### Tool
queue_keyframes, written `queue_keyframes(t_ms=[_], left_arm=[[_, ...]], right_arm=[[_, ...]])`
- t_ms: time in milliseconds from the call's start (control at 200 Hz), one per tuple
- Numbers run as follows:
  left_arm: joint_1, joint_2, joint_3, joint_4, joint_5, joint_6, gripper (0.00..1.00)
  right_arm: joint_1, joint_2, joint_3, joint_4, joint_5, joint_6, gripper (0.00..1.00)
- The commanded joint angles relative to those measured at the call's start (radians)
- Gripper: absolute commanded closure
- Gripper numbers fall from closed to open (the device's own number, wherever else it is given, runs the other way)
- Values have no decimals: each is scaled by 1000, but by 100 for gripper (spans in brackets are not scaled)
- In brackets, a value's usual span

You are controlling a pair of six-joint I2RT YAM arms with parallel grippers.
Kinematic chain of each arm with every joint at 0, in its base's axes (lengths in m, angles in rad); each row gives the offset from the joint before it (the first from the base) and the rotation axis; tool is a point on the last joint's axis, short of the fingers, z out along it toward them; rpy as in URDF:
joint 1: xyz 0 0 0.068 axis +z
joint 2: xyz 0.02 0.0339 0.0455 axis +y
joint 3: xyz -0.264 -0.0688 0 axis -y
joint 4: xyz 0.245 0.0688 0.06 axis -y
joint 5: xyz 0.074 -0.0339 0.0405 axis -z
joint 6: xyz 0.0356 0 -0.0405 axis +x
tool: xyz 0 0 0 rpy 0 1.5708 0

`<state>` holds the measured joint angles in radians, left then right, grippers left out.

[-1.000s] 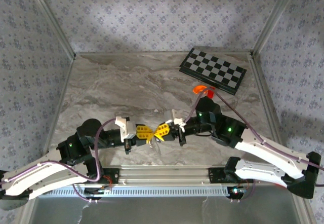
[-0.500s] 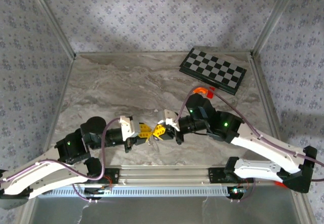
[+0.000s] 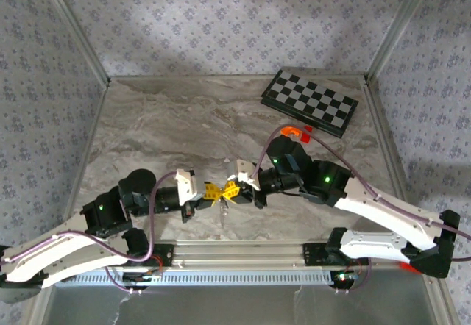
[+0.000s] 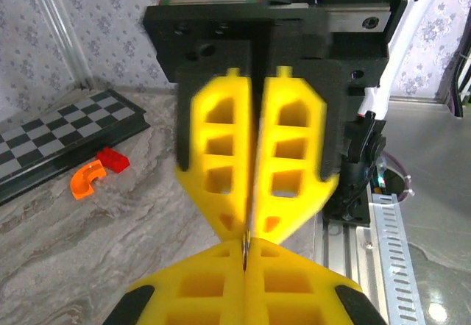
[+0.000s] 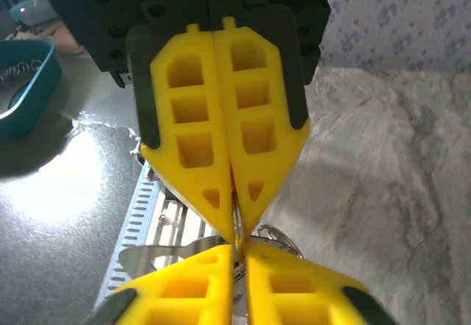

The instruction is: Put the keys on the keyring

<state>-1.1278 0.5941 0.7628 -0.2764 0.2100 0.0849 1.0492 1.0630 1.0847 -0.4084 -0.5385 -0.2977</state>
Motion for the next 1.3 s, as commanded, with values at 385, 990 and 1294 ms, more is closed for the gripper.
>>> queue_keyframes(t_ms=[385, 990, 1294], left_arm=[[0, -82, -83, 284, -11, -72, 100], [-1, -85, -152, 431, 6, -112, 100], [-1, -79, -174, 484, 11, -130, 100]], right_arm=[[-8, -107, -138, 245, -21, 126, 70], [-16, -90, -194, 332, -43, 195, 61], [-17, -98, -213, 371, -48, 207, 75]])
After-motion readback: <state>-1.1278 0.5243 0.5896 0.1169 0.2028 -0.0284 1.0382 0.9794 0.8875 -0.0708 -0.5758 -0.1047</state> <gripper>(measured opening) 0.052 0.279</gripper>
